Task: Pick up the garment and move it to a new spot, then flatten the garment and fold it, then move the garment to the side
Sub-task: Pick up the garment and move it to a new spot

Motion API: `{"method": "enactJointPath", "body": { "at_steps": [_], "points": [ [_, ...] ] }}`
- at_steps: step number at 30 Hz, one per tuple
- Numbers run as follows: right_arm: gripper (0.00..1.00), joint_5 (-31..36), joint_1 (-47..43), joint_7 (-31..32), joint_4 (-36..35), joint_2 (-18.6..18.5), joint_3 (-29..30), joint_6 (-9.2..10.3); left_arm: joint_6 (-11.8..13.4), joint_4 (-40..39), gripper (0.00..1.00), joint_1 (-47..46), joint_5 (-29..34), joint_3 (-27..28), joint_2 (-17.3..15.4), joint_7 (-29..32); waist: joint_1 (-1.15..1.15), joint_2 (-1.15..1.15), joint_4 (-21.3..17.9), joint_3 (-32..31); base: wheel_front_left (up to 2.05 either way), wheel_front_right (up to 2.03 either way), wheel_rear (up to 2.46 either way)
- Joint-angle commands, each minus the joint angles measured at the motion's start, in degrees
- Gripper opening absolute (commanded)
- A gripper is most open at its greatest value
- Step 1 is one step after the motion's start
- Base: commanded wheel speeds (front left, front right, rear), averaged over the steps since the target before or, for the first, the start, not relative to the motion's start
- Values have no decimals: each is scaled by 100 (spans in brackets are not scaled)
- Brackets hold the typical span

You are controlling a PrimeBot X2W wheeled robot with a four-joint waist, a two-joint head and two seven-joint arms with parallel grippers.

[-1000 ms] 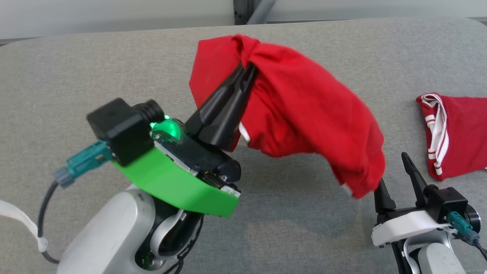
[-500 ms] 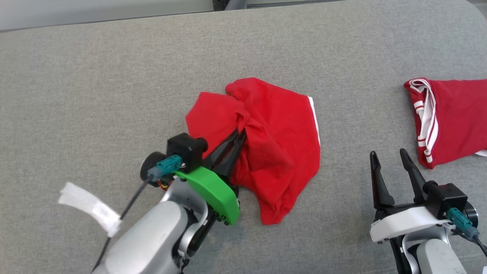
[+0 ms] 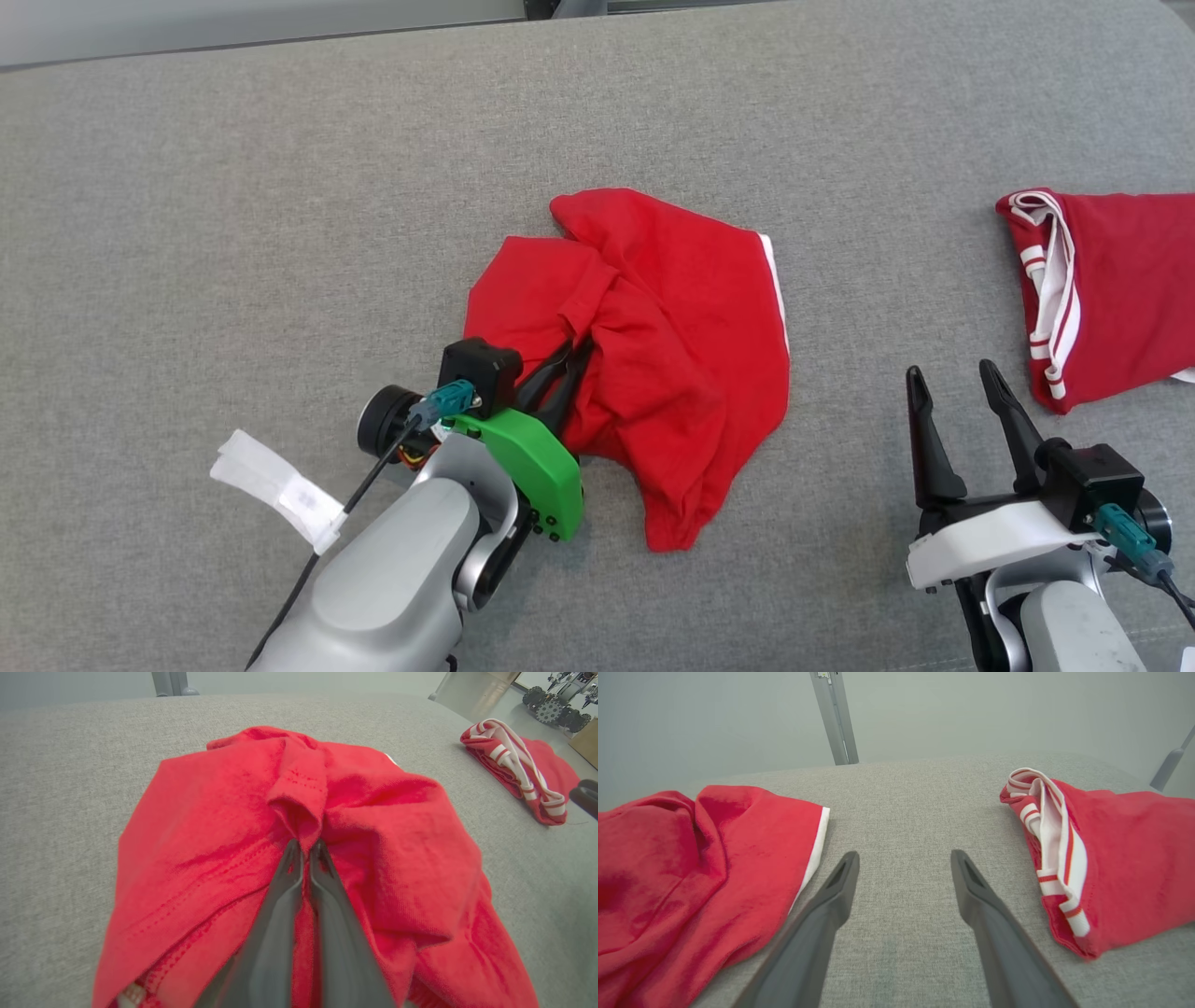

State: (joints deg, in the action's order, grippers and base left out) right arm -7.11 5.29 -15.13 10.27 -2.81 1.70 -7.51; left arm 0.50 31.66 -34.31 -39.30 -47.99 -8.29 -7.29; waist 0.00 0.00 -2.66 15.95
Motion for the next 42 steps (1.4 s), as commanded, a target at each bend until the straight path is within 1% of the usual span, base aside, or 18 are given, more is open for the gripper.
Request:
{"method": "enactJointPath", "body": {
  "at_steps": [1, 2, 3, 8, 11, 13, 18, 21, 23, 26, 28, 33, 36, 42],
  "points": [
    [100, 12, 26, 0, 14, -16, 24, 4, -41, 67, 28, -84, -12, 3, 11, -74, 0, 0, 14, -20, 0, 0, 0],
    [100, 14, 7, 0, 16, -16, 31, 4, -39, 91, 46, -84, -10, 7, 31, -127, 0, 0, 22, -35, 0, 0, 0],
    [100, 19, -14, 0, 21, -17, 39, 4, -21, 96, 100, -78, -3, 15, 40, -170, 0, 0, 30, -55, 0, 0, 0],
    [100, 62, -99, 0, -24, -15, 141, 4, 88, -202, 100, 100, 64, 3, -93, -304, 0, 0, 112, -158, 0, 0, 0],
    [100, 115, -149, 0, -79, -16, 242, 4, 199, -617, 100, 239, 75, 35, -244, -326, 0, 0, 198, -232, 0, 0, 0],
    [100, 143, -141, 0, -118, -17, 303, 4, 336, -956, 100, 378, 98, 95, -393, -365, 0, 0, 249, -269, 0, 0, 0],
    [100, 197, -197, 0, -194, -18, 455, 4, 800, -1784, 100, 920, 146, 353, -879, -536, 0, 0, 382, -390, 0, 0, 0],
    [100, 202, -245, 0, -211, -17, 553, 4, 1023, -2071, 100, 1345, 9, 633, -1105, -647, 0, 0, 471, -447, 0, 0, 0],
    [100, 219, -284, 0, -218, -17, 613, 4, 1123, -2167, 100, 1578, 37, 784, -1237, -713, 0, 0, 531, -492, 0, 0, 0],
    [100, 260, -312, 0, -207, -18, 640, 4, 1091, -2269, 100, 1913, 121, 1032, -1352, -779, 0, 0, 609, -567, 0, 0, 0],
    [100, 284, -370, 0, -183, -18, 661, 4, 1147, -2340, 100, 2155, 223, 1352, -1344, -792, 0, 0, 650, -635, 0, 0, 0],
    [100, 310, -473, 0, -150, -17, 693, 4, 884, -2518, 100, 2865, 738, 2173, -1228, -793, 0, 0, 729, -827, 0, 0, 0],
    [100, 326, -533, 0, -122, -19, 687, 4, 692, -2505, 100, 3216, 1049, 2634, -1075, -794, 0, 0, 752, -901, 0, 0, 0],
    [100, 325, -719, 0, -37, -19, 668, 4, 263, -2458, 100, 3742, 1536, 3586, -596, -794, 0, 0, 800, -1103, 0, 0, 0]
  ]
}}
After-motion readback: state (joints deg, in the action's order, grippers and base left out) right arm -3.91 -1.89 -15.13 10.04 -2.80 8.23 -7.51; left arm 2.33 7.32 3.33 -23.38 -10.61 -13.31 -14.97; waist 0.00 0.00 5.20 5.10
